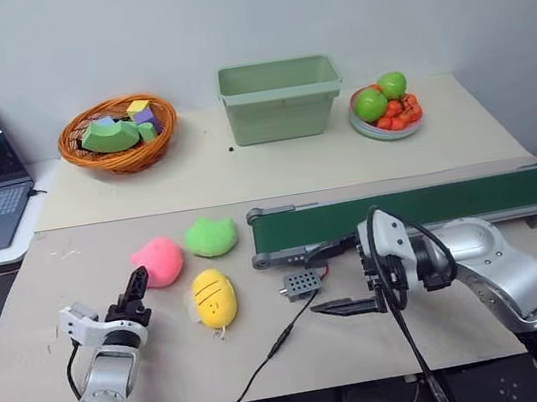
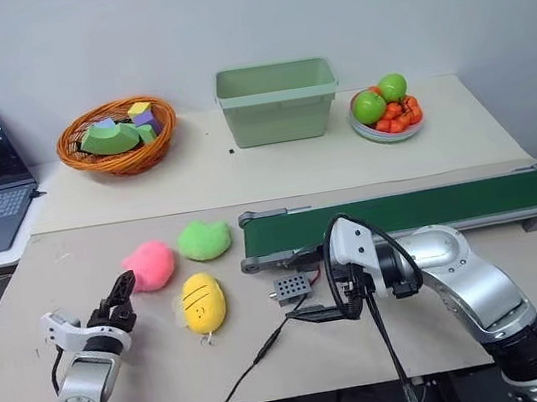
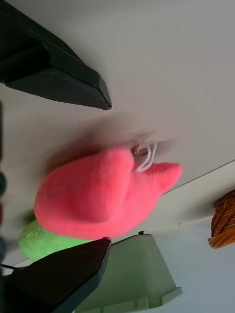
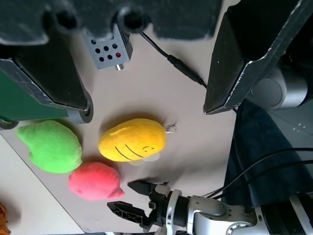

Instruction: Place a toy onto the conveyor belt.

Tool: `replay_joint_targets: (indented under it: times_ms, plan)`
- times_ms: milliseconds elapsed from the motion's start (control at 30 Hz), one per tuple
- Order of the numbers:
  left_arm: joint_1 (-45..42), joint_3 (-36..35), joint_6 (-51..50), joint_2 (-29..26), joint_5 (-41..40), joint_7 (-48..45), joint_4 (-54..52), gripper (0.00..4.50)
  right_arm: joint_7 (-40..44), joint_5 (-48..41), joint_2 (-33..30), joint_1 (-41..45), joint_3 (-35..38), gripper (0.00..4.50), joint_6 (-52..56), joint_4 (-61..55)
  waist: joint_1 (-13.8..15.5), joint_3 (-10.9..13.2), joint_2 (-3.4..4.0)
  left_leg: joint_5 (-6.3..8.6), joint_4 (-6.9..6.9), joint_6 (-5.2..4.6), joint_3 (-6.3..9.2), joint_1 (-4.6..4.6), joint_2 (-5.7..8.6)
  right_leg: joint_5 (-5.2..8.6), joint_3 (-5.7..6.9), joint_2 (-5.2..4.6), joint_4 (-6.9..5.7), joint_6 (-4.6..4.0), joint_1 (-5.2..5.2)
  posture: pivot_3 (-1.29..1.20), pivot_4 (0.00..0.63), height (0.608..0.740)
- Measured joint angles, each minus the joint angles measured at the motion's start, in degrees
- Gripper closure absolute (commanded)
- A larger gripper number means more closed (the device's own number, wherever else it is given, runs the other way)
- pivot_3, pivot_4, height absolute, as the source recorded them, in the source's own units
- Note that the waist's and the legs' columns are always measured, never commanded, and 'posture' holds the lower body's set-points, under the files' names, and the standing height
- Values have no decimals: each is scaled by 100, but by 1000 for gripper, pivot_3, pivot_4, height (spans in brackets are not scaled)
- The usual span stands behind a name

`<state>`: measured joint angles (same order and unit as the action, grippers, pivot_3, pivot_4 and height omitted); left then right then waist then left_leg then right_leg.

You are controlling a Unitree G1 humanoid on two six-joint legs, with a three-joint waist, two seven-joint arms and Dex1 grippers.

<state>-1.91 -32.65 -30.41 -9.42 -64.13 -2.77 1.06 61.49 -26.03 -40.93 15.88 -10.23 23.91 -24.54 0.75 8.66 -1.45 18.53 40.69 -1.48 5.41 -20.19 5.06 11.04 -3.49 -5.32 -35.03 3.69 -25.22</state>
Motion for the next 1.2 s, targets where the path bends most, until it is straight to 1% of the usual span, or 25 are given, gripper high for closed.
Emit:
replay_joint_targets:
  times_ms: [100,233,367,567,900,967,1000,1067,1100,1167,1200]
  plan:
    - [30,-3,0,0,24,-64,6,19,-49,-1,0,-58,9,0,9,-9,-3,0,0,0,0,0,0,0,0,0,0,0,0,0,0,0,150,728]
    - [17,145,0,-74,325,-327,118,19,-80,-4,0,-66,42,0,13,-53,2,-7,12,0,0,0,0,1,1,0,0,-1,0,0,3,0,150,728]
    - [-355,237,4,-116,567,-557,564,19,-82,-5,7,-62,45,0,15,-62,108,-27,47,-7,0,2,8,5,6,-3,14,-7,-2,-2,14,0,150,728]
    - [-758,224,74,-128,832,-779,1069,19,-85,-11,7,-63,73,0,17,-70,177,-36,61,-12,0,-5,27,8,4,-15,29,-6,-7,-14,21,0,150,728]
    - [-849,215,139,38,1005,-919,1123,19,-105,-15,7,-99,171,0,31,-92,215,-39,66,-28,0,21,35,5,5,-15,36,-9,-2,-14,22,0,150,728]
    - [-849,215,139,69,1007,-921,1112,577,-126,-16,8,-107,172,0,32,-93,221,-39,66,-27,0,20,36,3,6,-15,37,-10,0,-13,22,0,150,728]
    - [-849,215,125,77,1008,-920,1119,781,-145,-16,7,-107,172,0,32,-94,221,-39,65,-27,0,20,36,1,6,-15,38,-10,2,-13,21,0,150,728]
    - [-849,242,63,163,1005,-929,1121,1526,-162,-16,9,-108,172,0,32,-94,210,-38,64,-25,0,17,36,-2,6,-15,38,-9,5,-13,19,0,150,728]
    - [-849,268,21,200,1004,-937,1121,1970,-169,-16,15,-107,172,0,32,-95,195,-37,63,-24,0,16,36,-2,5,-15,38,-8,6,-13,19,0,150,728]
    - [-849,292,-31,221,1005,-940,1121,2666,-180,-16,23,-107,172,0,32,-95,156,-36,61,-23,-2,16,36,-6,4,-14,37,-6,7,-12,12,0,150,728]
    - [-850,299,-59,220,1005,-942,1121,3167,-182,-16,27,-108,172,0,32,-95,138,-36,61,-23,-5,16,36,-6,3,-14,37,-6,6,-12,10,0,150,728]
